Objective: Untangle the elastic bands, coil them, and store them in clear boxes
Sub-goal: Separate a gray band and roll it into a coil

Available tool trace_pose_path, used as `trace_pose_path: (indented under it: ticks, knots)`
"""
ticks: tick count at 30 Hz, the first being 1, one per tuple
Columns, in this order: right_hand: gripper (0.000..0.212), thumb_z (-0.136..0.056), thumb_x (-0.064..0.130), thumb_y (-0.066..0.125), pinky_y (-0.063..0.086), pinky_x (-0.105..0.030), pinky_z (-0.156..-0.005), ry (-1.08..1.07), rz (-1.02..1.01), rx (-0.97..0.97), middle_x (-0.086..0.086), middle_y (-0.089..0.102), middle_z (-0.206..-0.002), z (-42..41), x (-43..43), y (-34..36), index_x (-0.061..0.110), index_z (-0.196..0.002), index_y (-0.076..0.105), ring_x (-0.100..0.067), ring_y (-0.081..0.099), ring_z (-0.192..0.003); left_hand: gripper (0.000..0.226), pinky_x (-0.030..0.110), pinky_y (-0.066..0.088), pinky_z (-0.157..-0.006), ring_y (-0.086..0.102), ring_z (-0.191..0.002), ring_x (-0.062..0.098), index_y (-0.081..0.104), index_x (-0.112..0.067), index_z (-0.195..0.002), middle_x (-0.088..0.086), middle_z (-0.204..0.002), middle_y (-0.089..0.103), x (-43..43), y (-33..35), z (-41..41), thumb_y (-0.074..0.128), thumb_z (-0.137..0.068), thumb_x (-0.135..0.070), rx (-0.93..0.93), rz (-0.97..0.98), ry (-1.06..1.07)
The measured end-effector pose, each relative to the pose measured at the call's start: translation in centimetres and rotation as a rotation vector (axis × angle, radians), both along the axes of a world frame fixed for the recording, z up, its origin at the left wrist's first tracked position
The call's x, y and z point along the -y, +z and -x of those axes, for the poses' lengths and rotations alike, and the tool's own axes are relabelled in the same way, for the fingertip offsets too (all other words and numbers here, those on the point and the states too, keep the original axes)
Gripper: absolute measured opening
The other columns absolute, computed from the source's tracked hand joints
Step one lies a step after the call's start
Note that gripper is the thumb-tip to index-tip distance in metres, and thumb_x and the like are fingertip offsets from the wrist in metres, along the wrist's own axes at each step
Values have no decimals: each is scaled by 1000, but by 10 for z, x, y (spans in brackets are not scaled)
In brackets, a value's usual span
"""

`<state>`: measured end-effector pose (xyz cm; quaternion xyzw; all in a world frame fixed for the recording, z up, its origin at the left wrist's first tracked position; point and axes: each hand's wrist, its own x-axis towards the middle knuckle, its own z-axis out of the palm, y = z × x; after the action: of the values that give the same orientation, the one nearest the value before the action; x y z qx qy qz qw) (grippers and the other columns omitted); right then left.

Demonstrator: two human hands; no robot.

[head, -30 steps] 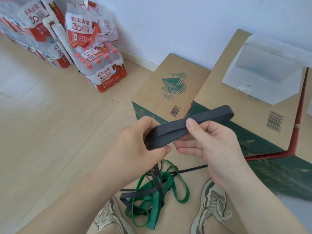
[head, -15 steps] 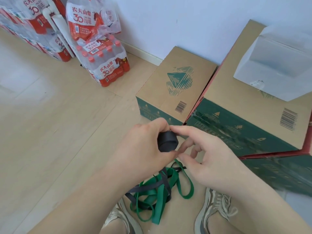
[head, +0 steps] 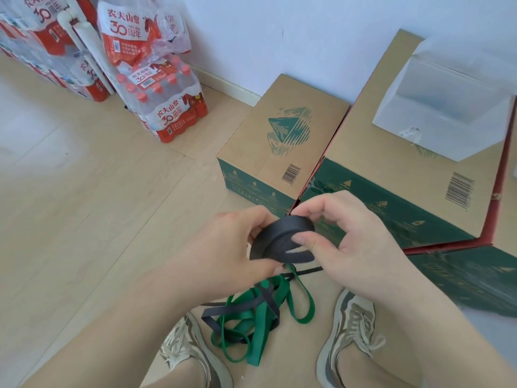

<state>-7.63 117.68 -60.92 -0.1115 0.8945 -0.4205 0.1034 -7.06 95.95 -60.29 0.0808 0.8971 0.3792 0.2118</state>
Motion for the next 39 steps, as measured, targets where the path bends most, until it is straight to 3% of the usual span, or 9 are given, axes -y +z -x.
trace_pose_path:
  ticks: [3, 12, 18, 23, 25, 29, 31, 34, 39]
  knots:
    - [26, -90, 16, 76, 45, -9, -91, -5, 82, 48, 16, 69, -102, 0, 0, 2, 36, -104, 66, -4, 63, -107, 22, 7, 48, -80, 61, -92, -11, 62, -36, -94, -20, -87, 70, -3, -3, 0, 81, -84, -33, 19, -29, 28]
    - [16, -98, 5, 66, 62, -33, -84, -199, 489, 198, -3, 76, -94, 2, 14, 9, 18, -107, 63, -18, 76, -88, 34, 26, 56, -93, 64, -100, -12, 60, -38, -108, -27, -99, 71, -14, -16, -2, 82, -82, -40, 61, -96, 117]
    - [23, -97, 13, 69, 53, -16, -82, -154, 144, 184, 16, 71, -99, 9, 5, 4, 33, -103, 60, -4, 67, -95, 9, 33, 54, -86, 65, -89, -4, 58, -27, -96, -13, -90, 72, -2, -14, 3, 67, -97, -28, 36, -33, 109]
    - [29, -95, 17, 72, 51, -22, -83, -47, 0, 264, 16, 69, -98, 12, -8, -5, 38, -109, 58, -2, 66, -92, 9, 46, 55, -88, 67, -89, 17, 62, -29, -103, -5, -91, 70, 3, -1, 3, 64, -98, -21, 10, -164, 80]
    - [45, -91, 16, 76, 54, -27, -94, -23, -7, 251, 14, 68, -105, 11, -10, -2, 41, -123, 57, -4, 66, -103, 24, 37, 53, -88, 65, -93, 12, 65, -34, -118, -12, -97, 69, -1, 7, 1, 60, -100, -19, -66, -196, 68]
    - [71, -81, 5, 86, 56, -42, -97, 5, 435, 170, -3, 71, -110, 5, -9, 18, 31, -140, 57, -23, 70, -103, 41, 23, 53, -85, 67, -99, 10, 59, -31, -138, -16, -103, 68, -13, 36, -13, 64, -98, -22, -359, -301, 45]
    - [62, -79, 3, 85, 58, -49, -93, 29, 648, 187, -13, 74, -107, 2, -7, 28, 25, -134, 64, -34, 71, -100, 44, 36, 57, -75, 68, -86, 20, 56, -34, -135, -7, -92, 67, -18, 42, -21, 69, -94, -24, -388, -409, 95]
    - [37, -84, 3, 83, 60, -47, -93, -42, 554, 132, -6, 79, -100, -1, -8, 26, 23, -114, 77, -26, 75, -96, 47, 48, 58, -71, 69, -81, 24, 53, -35, -133, -1, -91, 68, -17, 34, -18, 73, -90, -28, -303, -443, 145]
    - [23, -90, 9, 77, 60, -40, -86, -111, 470, 69, 5, 78, -94, -8, -4, 24, 28, -104, 76, -14, 73, -86, 49, 21, 55, -70, 69, -78, 7, 60, -41, -113, -6, -89, 72, -20, 17, -18, 90, -76, -32, 14, -206, 22]
